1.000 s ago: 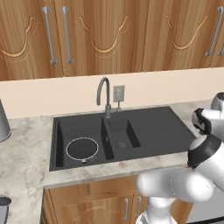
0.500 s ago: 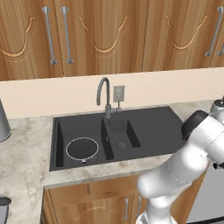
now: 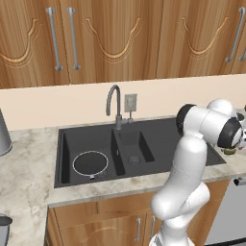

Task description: Pick the pan and sponge and place them into the sink. Then turn on the water.

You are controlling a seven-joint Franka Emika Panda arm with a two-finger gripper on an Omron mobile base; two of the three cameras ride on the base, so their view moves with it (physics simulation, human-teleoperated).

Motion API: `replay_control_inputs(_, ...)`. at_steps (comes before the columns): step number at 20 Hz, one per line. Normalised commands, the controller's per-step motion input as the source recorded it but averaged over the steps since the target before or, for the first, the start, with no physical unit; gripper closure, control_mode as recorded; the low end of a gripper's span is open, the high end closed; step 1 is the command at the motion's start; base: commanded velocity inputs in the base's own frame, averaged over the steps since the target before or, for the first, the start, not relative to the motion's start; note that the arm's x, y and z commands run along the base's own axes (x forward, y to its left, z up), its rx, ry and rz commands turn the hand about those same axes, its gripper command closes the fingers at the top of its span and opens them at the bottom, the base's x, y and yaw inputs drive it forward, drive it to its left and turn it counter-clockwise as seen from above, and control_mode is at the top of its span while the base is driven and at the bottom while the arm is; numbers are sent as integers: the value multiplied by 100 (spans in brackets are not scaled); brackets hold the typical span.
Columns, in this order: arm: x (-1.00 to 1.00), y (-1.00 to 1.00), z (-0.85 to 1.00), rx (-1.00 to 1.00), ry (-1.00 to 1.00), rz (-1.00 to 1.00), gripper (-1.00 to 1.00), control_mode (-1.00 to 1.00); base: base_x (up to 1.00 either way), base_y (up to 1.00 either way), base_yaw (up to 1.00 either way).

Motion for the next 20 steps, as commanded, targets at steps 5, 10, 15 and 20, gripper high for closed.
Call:
replay_control_inputs(5,11,-47,-17,11,1,0,-100,-100,0,0,0)
replay_control_inputs(10,16,-42,-7,13,0,0,-100,-100,0,0,0)
replay_control_inputs(15,24,-15,-5,7,0,0,-100,-100,0,0,0)
replay_control_inputs(20,32,0,-3,0,0,0,-100,-100,0,0,0)
